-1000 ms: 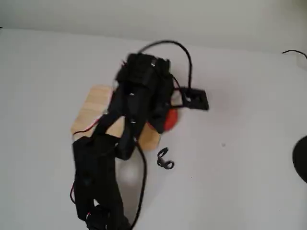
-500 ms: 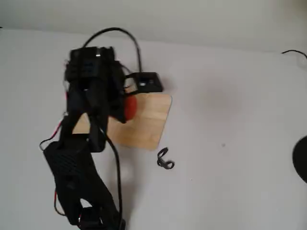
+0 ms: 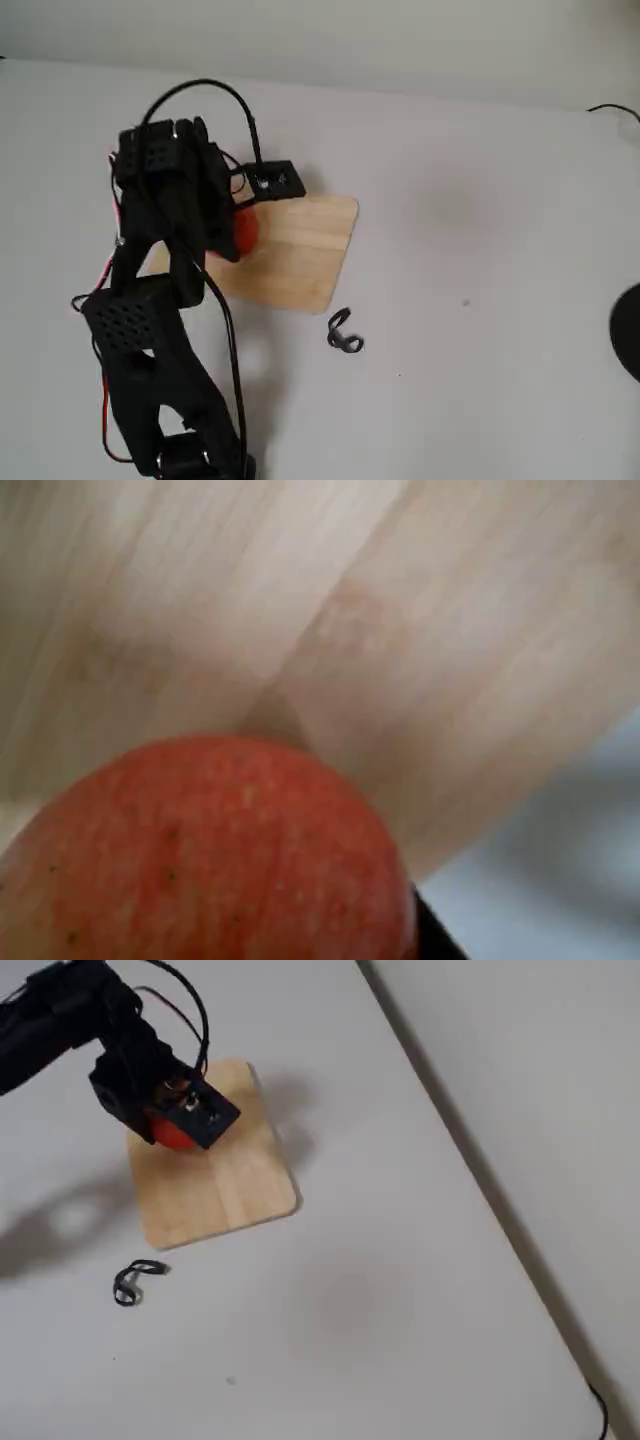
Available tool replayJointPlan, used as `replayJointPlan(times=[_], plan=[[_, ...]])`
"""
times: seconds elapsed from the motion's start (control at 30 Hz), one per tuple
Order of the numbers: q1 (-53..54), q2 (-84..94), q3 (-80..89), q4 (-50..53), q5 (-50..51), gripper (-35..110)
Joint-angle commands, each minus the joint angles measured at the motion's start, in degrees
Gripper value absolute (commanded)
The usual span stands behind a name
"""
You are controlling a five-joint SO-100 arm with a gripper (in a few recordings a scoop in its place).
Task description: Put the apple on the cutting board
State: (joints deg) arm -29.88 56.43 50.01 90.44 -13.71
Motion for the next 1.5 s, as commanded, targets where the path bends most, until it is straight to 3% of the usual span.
replayJointPlan(times=[0.0,0.3,0.4,0.57,1.3,1.47], plan=[[-1.1,0.2,-5.4,-1.8,1.2,4],[-1.0,-3.0,-5.4,-0.5,0.1,33],[-1.4,-3.0,-5.4,0.7,-1.0,56],[-1.9,-3.0,-5.4,3.3,-3.0,71],[0.4,18.1,-5.4,13.2,-1.8,74],[4.4,31.1,-1.6,13.8,-1.3,58]])
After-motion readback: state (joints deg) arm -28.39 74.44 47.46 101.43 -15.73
